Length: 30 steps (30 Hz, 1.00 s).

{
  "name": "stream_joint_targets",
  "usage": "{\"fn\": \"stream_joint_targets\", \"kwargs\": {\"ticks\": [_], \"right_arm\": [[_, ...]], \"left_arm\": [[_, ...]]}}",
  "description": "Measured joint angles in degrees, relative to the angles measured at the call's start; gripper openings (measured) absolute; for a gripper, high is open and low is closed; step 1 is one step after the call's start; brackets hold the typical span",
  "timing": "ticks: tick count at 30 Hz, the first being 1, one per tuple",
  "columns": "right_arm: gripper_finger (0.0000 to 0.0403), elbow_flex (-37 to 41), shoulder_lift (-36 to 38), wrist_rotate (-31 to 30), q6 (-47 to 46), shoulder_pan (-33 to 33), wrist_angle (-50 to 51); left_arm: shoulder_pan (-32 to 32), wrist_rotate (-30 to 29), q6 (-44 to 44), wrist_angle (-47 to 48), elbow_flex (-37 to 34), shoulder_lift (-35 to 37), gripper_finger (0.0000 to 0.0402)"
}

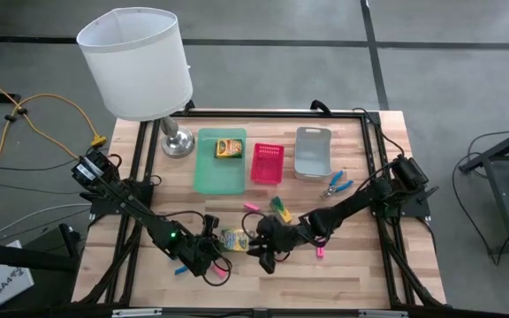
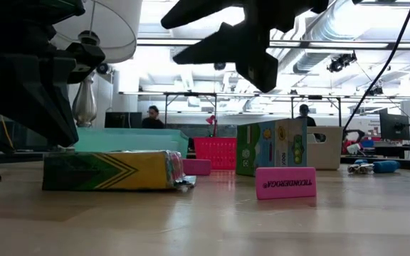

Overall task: Pick & Place School Supplies
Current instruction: Put the yellow crayon box into the green bin

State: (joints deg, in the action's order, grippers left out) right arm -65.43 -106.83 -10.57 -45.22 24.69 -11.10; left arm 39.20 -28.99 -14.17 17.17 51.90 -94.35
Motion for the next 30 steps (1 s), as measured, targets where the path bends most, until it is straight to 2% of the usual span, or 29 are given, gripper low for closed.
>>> {"fn": "stream_joint_targets", "kwargs": {"ticks": [13, 20, 30], "right_arm": [[0.0206, 0.02, -0.50, -1.00, 1.89, -0.09, 2.96], [0.0206, 0.00, -0.50, -3.01, 1.17, -0.04, 2.16], [0.0205, 0.00, -0.55, -1.92, -6.83, -0.38, 2.25]], "left_arm": [[-0.02, -0.02, -0.82, -0.04, 0.02, 0.00, 0.0000], [-0.02, 0.00, -2.28, -0.04, 0.04, 0.00, 0.0000], [-0.02, 0.57, -4.54, 1.17, -0.27, 0.00, 0.0000]]}}
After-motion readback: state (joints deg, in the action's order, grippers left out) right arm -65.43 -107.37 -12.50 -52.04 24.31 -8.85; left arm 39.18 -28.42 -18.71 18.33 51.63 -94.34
